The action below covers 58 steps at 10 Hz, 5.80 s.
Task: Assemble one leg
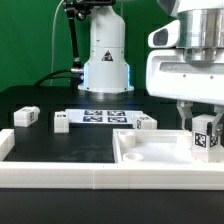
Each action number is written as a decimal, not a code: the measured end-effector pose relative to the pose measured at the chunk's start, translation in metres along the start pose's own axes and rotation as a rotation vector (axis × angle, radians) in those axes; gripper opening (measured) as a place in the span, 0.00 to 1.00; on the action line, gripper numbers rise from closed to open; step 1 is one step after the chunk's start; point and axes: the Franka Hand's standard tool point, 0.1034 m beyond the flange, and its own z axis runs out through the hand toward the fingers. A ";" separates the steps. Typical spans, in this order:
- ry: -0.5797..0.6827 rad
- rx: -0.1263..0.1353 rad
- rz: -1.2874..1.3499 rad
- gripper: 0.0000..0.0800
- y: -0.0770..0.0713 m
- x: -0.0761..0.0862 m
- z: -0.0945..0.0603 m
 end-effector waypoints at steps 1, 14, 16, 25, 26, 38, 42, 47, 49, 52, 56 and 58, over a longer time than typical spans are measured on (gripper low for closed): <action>0.000 -0.018 0.119 0.36 0.001 -0.003 0.000; -0.007 -0.015 0.390 0.81 0.004 -0.009 0.003; -0.018 -0.026 0.149 0.81 0.004 -0.008 0.002; -0.026 -0.007 -0.669 0.81 -0.004 -0.014 -0.003; -0.024 -0.005 -0.735 0.81 -0.005 -0.012 -0.004; -0.007 -0.016 -0.720 0.36 -0.004 -0.007 -0.004; 0.008 -0.012 -0.322 0.36 -0.003 -0.008 -0.004; 0.022 -0.012 0.224 0.37 0.001 -0.007 -0.004; 0.009 -0.010 0.443 0.37 0.003 -0.006 -0.003; -0.003 -0.010 0.680 0.37 0.003 -0.008 -0.003; -0.009 -0.012 0.806 0.37 0.003 -0.007 -0.003; -0.009 -0.011 0.771 0.38 0.003 -0.008 -0.002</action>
Offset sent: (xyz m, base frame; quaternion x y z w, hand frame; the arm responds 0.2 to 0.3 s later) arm -0.0090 -0.0219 -0.0074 -0.0066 0.0668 0.2458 0.9670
